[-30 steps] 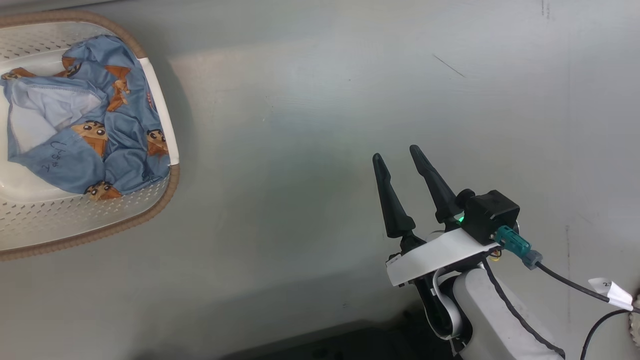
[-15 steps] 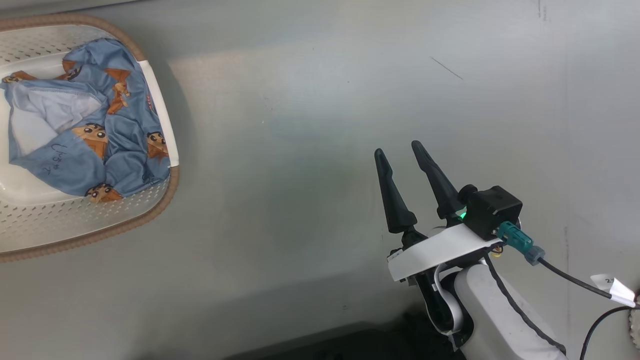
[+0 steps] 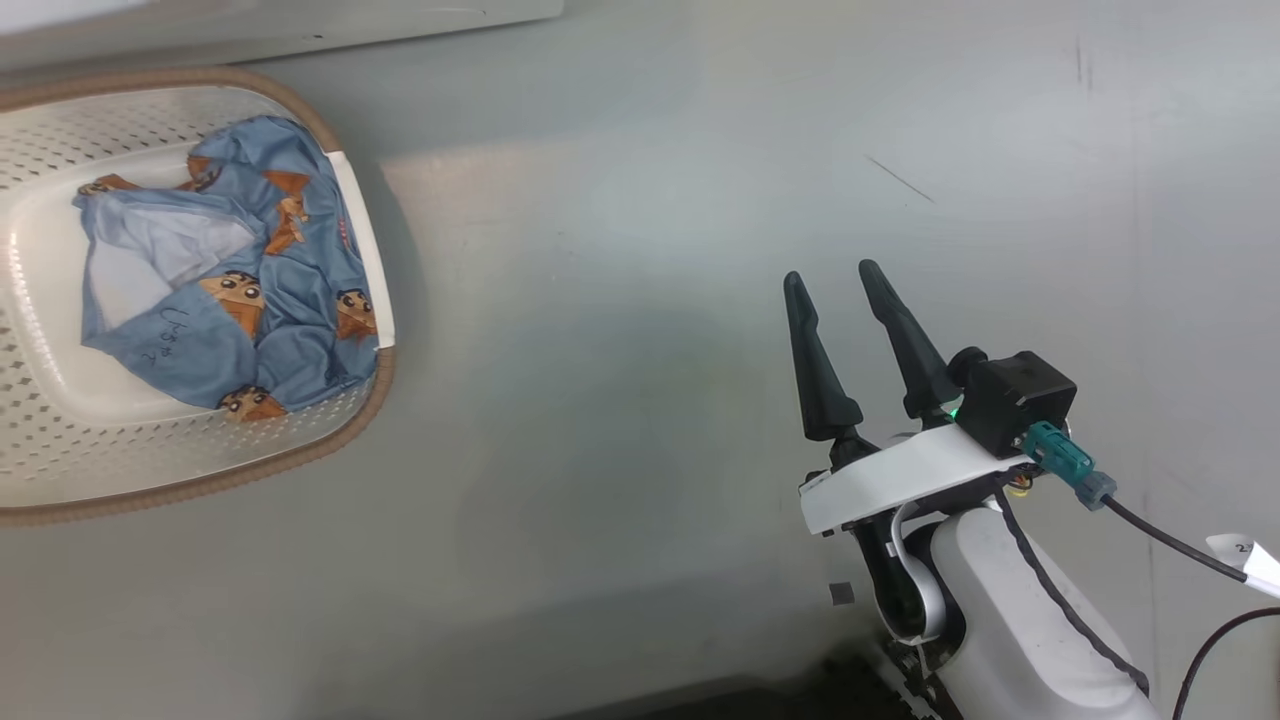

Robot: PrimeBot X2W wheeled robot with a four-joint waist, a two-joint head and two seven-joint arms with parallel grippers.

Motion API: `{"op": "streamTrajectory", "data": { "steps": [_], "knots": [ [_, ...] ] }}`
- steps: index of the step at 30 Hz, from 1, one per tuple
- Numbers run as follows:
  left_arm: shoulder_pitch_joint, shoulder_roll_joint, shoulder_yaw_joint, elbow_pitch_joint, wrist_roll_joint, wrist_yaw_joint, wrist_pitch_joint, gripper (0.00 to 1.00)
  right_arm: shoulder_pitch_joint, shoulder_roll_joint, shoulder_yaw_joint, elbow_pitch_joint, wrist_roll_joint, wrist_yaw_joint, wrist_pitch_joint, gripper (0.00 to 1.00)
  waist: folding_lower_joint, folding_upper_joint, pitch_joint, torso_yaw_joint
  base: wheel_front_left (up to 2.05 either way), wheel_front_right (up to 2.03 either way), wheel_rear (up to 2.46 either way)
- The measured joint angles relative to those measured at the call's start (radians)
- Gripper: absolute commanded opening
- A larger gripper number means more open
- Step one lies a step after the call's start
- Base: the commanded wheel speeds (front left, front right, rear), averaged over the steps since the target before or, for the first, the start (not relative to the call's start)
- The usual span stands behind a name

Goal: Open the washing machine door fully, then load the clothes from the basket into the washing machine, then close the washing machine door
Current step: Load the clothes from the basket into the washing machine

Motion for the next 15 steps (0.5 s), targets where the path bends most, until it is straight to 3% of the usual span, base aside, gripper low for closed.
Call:
{"op": "streamTrajectory", "data": {
  "steps": [15],
  "knots": [
    [0.149,-0.052,-0.043,0.045,-0.03,0.0,-0.083,1.0,0.0,-0.001,-0.046,0.032,-0.024,0.001,0.0,1.0,0.0,0.0,-0.092,0.062,0.0,0.0,0.0]
  ]
}}
